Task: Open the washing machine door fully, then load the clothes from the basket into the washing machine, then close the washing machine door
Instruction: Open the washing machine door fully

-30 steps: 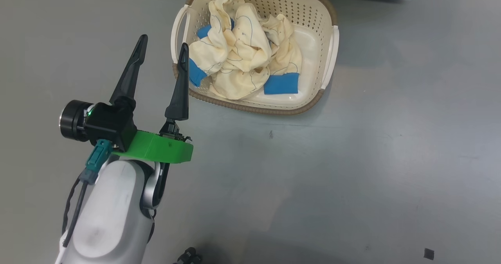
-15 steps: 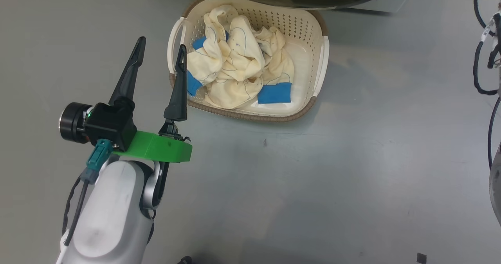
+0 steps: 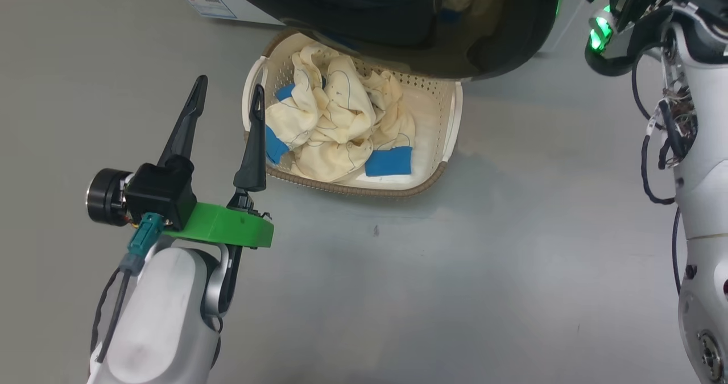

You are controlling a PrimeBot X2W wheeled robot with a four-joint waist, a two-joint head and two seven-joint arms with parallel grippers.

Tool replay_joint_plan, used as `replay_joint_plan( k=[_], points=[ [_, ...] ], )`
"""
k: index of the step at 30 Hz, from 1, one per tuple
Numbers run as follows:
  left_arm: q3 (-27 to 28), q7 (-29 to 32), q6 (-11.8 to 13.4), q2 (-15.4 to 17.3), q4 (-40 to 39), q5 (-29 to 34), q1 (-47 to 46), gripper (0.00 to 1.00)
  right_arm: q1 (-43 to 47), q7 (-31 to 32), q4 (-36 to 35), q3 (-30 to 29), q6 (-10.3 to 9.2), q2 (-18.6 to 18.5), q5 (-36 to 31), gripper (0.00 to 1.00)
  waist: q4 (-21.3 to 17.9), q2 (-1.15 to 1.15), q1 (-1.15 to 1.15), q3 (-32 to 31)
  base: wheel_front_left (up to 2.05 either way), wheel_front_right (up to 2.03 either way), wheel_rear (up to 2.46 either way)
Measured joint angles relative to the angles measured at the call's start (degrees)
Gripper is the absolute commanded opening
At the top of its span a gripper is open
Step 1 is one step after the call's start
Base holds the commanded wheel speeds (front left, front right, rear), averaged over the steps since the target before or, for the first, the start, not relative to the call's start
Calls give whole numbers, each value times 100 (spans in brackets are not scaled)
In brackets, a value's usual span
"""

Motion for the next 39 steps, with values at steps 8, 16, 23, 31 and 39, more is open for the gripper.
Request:
replay_joint_plan(
  k=[8,16,23,31,39],
  points=[
    [98,0,36,1,130,19,255,100,594,278,-63,141,133,149,151,0,-41,0,0,-364,0,0,0],
    [116,0,42,2,182,23,470,100,1060,483,-233,313,192,244,242,0,-29,0,0,-736,0,0,0],
    [101,0,42,3,300,23,703,100,1539,534,-338,403,236,312,333,0,88,0,-1,-1037,0,0,0],
    [23,0,41,9,334,24,922,100,2025,523,-427,494,252,347,441,0,335,0,-1,-1351,0,0,0],
    [-9,0,41,11,334,23,1109,100,2404,422,-628,757,249,424,523,0,681,0,-1,-1602,0,0,0]
  ],
)
